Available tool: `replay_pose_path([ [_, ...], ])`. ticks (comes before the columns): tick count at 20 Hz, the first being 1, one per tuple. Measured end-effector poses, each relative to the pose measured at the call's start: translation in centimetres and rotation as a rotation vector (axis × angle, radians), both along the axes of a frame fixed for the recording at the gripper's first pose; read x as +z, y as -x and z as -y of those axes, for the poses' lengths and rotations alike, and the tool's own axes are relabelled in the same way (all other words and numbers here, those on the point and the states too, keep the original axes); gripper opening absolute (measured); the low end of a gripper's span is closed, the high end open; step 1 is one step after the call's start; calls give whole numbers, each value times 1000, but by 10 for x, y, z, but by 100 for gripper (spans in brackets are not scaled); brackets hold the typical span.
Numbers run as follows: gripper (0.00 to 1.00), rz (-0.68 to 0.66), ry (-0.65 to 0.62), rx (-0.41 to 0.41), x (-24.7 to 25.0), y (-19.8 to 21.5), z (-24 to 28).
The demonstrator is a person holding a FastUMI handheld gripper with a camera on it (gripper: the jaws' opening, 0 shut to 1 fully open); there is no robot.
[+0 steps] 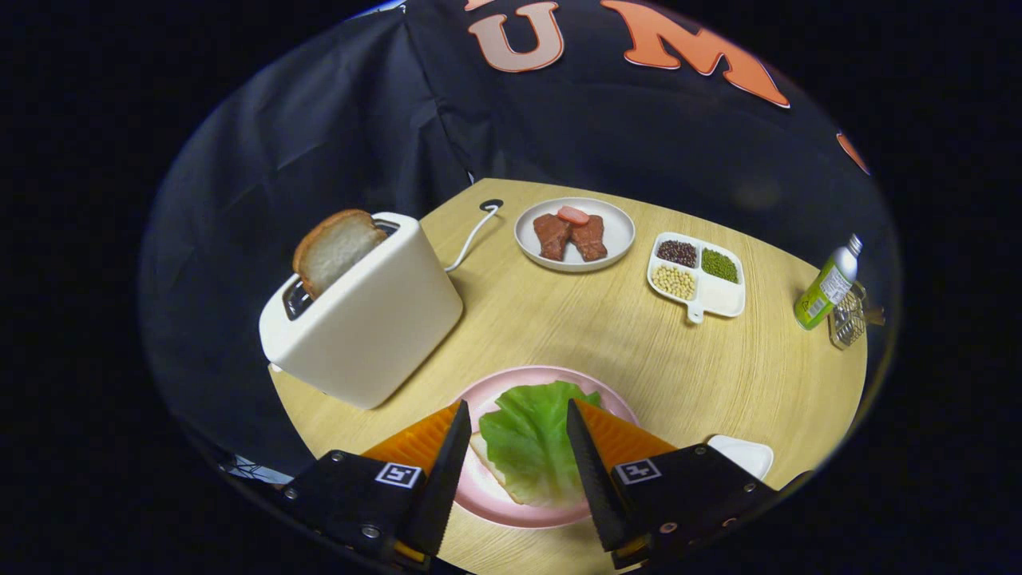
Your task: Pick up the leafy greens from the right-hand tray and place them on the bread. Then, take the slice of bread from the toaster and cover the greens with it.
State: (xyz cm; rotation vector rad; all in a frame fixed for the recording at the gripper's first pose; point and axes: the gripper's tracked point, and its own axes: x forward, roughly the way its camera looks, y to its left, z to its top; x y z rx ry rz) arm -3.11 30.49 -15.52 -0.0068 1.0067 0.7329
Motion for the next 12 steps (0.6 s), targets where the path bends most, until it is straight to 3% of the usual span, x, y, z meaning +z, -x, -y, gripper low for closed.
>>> replay_pose_path([
  [4, 87, -9, -59, 12, 38, -4, -31],
  [12, 92, -49, -137, 30, 92, -16, -97],
])
